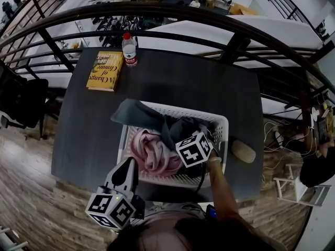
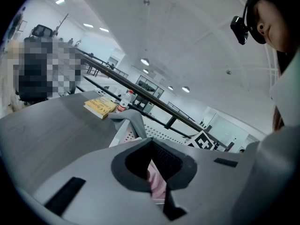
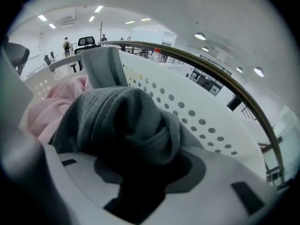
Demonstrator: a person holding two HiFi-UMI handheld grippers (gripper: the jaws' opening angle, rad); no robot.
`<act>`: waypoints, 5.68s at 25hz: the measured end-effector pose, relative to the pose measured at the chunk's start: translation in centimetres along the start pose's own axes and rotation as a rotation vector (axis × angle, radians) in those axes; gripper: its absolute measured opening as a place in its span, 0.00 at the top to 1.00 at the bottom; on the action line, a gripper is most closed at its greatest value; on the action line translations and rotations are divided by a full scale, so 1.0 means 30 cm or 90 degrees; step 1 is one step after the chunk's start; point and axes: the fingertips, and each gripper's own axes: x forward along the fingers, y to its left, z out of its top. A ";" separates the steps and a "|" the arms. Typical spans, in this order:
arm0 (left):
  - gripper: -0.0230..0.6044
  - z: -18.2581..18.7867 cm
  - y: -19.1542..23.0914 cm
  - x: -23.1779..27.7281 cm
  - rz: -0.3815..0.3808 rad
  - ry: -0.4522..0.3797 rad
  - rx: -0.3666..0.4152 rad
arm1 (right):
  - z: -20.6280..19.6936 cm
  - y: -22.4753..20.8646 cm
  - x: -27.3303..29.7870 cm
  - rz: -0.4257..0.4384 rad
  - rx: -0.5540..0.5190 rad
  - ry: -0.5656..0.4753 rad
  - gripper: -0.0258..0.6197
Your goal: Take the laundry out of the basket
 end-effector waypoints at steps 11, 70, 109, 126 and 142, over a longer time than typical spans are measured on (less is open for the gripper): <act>0.97 -0.001 -0.028 -0.007 -0.016 -0.005 0.015 | 0.036 -0.039 -0.144 0.064 0.129 -0.086 0.82; 0.97 -0.053 -0.315 -0.088 -0.159 -0.011 0.092 | 0.191 -0.593 -1.585 -0.260 0.221 -0.709 0.86; 0.97 -0.210 -0.633 0.072 -0.304 0.129 0.179 | -0.498 -0.812 -1.557 -0.474 0.382 -0.479 0.86; 0.97 -0.253 -0.664 0.116 -0.303 0.160 0.187 | -0.742 -0.790 -1.079 -0.327 0.472 -0.326 0.86; 0.97 -0.242 -0.627 0.140 -0.267 0.150 0.176 | -0.867 -0.742 -0.611 -0.157 0.589 -0.267 0.85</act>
